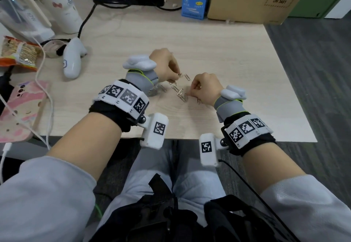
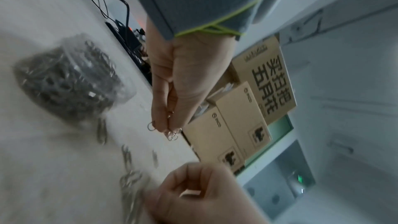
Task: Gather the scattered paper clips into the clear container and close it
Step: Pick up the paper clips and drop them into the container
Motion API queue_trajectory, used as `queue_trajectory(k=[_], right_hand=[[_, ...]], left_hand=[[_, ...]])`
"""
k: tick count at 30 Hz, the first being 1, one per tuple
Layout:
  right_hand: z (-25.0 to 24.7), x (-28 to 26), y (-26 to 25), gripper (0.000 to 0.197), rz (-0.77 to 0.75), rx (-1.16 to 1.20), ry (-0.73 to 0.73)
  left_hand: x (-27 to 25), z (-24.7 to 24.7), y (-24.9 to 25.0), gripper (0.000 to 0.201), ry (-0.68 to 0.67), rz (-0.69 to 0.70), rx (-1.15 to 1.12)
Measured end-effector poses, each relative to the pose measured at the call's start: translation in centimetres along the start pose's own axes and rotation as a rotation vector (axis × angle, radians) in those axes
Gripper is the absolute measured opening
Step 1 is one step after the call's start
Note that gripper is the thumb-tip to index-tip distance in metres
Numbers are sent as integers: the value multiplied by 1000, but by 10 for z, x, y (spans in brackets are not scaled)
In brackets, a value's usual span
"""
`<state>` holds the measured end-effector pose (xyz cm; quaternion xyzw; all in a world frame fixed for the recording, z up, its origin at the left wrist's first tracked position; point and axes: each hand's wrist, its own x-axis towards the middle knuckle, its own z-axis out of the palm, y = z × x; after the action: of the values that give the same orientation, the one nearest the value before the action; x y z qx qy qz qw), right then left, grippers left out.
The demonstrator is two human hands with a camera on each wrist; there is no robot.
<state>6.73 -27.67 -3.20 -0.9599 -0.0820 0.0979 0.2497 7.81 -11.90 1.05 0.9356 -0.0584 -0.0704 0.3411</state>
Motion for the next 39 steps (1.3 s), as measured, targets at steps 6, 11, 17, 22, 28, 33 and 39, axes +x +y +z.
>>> queue_trajectory(k=[6,11,17,22,28,33,39], right_hand=[[10,10,-13,31,-8,110,-16],[14,9,-18,15,-17,232,-29],[13,6,-28,42,-9,147,-60],[13,5,-33,32,-53,128,-74],[10,6,-35,26,-116,56,2],[19,4,-39,41,-114,-12,24],[21,4,-42,15,-105,-32,12]], left_hand=[[-9,-42,-27,17,81,-68,-122],[-18,-44,-40,20,84,-74,37],[-22,-36,-40,19,92,-65,124],[-26,-40,-38,21,64,-34,98],[-31,-37,-41,35,141,-31,118],[-36,-22,-46,68,-9,-70,247],[-41,-23,-52,51,26,-111,213]])
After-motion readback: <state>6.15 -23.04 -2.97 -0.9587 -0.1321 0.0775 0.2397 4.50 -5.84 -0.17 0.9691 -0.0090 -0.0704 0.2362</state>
